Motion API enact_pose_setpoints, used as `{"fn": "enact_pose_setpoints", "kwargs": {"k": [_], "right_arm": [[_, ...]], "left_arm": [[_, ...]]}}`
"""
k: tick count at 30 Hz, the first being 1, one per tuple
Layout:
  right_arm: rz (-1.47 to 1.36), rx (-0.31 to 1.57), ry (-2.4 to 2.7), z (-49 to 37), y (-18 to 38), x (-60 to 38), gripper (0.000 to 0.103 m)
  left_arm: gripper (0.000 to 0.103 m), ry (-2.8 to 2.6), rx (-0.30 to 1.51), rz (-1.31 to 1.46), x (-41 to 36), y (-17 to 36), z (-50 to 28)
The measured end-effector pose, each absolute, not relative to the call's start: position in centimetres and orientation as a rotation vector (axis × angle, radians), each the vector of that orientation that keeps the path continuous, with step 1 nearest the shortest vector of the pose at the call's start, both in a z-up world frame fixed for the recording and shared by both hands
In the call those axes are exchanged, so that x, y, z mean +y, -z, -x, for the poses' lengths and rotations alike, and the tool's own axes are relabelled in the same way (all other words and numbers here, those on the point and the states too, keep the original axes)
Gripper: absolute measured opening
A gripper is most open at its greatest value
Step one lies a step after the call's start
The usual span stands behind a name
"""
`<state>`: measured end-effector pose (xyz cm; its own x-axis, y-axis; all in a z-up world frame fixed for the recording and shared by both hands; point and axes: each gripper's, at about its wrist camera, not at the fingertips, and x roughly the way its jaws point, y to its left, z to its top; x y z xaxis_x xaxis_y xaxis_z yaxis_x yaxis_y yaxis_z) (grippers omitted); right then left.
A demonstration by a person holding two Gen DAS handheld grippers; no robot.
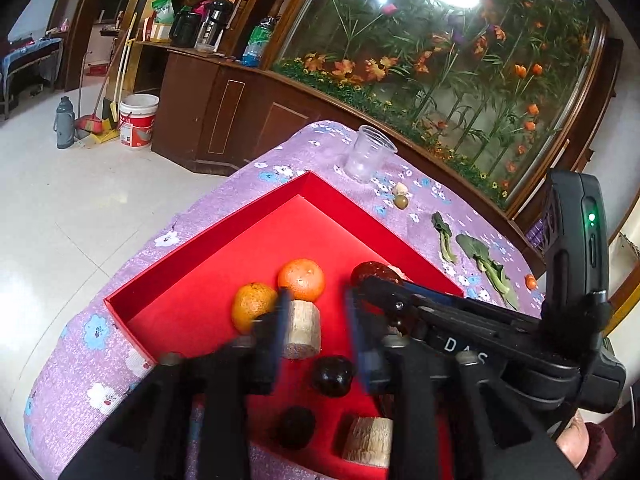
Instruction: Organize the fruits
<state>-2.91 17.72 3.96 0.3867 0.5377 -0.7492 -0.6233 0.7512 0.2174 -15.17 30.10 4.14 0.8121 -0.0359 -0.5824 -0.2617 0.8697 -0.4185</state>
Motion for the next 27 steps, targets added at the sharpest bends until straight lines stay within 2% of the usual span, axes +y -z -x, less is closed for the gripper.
{"fn": "enact_pose_setpoints", "kwargs": {"k": [4,10,15,21,27], "right_arm": [[0.083,0.913,-0.748,2.7,-4.1,17.3,0.036],[0.042,0.892,-0.744,3.2,-5.1,16.1,0.041],[0.0,0.862,-0.732,4.1,-6.2,14.2,0.051],[-0.049,0.844,-0.714,5.6,-7.0,11.6,0.056],[-0.045,0.81,-0.671,7.4,-7.2,8.5,0.06]], "left_arm": [[0.061,-0.151,0.608,0.535,30.8,-4.1,15.4],[0.072,-0.195,0.593,0.501,30.3,-5.0,15.8],[0.075,-0.232,0.588,0.443,29.3,-6.1,16.3],[0.082,-0.268,0.582,0.352,27.2,-7.6,17.1],[0.083,-0.276,0.582,0.292,25.1,-8.6,17.8]]}}
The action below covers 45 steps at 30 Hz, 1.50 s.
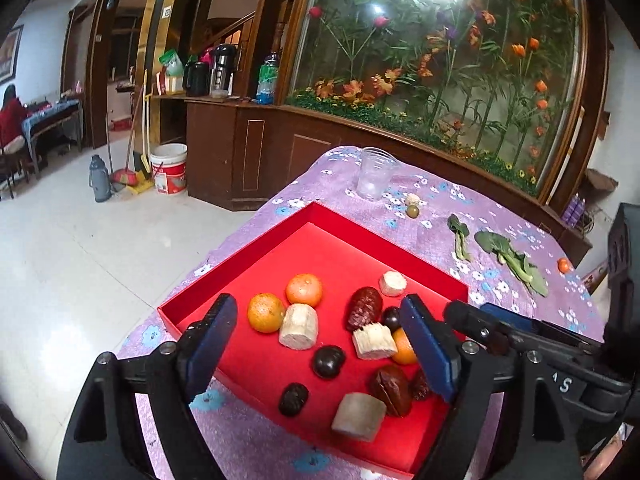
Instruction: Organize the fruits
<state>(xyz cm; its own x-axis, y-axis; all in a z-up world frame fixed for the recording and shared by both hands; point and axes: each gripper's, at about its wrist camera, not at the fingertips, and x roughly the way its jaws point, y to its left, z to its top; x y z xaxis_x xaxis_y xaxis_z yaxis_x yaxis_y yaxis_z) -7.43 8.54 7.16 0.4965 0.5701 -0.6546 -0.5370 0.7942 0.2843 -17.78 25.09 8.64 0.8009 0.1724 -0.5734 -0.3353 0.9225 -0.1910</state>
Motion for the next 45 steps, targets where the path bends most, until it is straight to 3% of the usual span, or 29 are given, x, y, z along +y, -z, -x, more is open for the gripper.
{"fn": "enact_pose_setpoints", "kwargs": {"k": [10,13,21,33,45], "right_arm": [[-0.008,0.751,-0.595,10.3,-6.7,4.3,0.066],[-0.017,0.74,-0.582,11.2,-6.7,3.3,0.068],[-0.032,0.724,-0.6,13.6,-6.5,2.4,0.074],[0.101,0.608,-0.531,16.6,-6.4,3.4,0.084],[0.142,0.595,-0.52,16.2,-5.8,3.8,0.086]], "left_arm": [[0.09,-0.312,0.563,0.177,20.4,-10.1,18.9],[0.097,-0.371,0.516,0.14,19.1,-10.7,19.9],[0.103,-0.487,0.383,0.122,17.6,-12.2,23.1],[0.103,-0.505,0.526,0.089,16.6,-9.7,22.2],[0.103,-0.448,0.608,0.085,16.0,-8.0,20.9]]}}
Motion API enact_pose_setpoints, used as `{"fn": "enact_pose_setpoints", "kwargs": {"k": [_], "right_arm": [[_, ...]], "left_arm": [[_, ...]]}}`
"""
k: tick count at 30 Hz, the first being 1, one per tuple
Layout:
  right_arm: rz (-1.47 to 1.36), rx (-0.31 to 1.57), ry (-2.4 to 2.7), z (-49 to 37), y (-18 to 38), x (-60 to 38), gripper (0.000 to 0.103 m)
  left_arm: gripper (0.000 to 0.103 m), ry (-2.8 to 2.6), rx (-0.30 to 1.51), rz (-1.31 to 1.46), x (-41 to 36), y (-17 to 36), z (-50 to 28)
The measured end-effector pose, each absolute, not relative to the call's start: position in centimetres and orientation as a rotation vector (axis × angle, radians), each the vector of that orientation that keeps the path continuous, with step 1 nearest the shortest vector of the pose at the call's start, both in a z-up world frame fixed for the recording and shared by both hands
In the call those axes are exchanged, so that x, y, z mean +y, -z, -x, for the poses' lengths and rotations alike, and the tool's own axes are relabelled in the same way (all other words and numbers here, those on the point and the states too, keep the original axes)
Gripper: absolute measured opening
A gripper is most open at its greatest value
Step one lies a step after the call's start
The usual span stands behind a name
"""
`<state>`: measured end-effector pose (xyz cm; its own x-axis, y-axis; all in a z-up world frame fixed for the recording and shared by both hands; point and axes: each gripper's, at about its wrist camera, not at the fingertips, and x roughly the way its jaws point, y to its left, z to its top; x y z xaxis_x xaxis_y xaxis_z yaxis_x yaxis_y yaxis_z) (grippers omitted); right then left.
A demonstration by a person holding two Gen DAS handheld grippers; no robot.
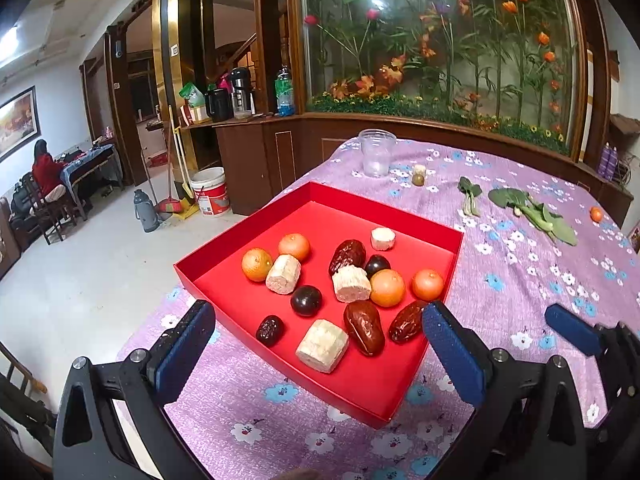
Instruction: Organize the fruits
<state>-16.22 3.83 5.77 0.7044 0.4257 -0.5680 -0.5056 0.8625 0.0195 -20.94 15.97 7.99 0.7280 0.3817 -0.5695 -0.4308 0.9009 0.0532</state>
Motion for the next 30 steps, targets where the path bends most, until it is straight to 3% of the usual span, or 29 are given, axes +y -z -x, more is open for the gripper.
{"fn": "enact_pose_setpoints", "kwargs": {"k": [30], "right_arm": [[0.236,0.549,-0.56,17.0,-5.9,6.4,0.09]], "left_arm": [[0.103,-0.379,0.652,0.153,16.5,-7.6,20.5]]}}
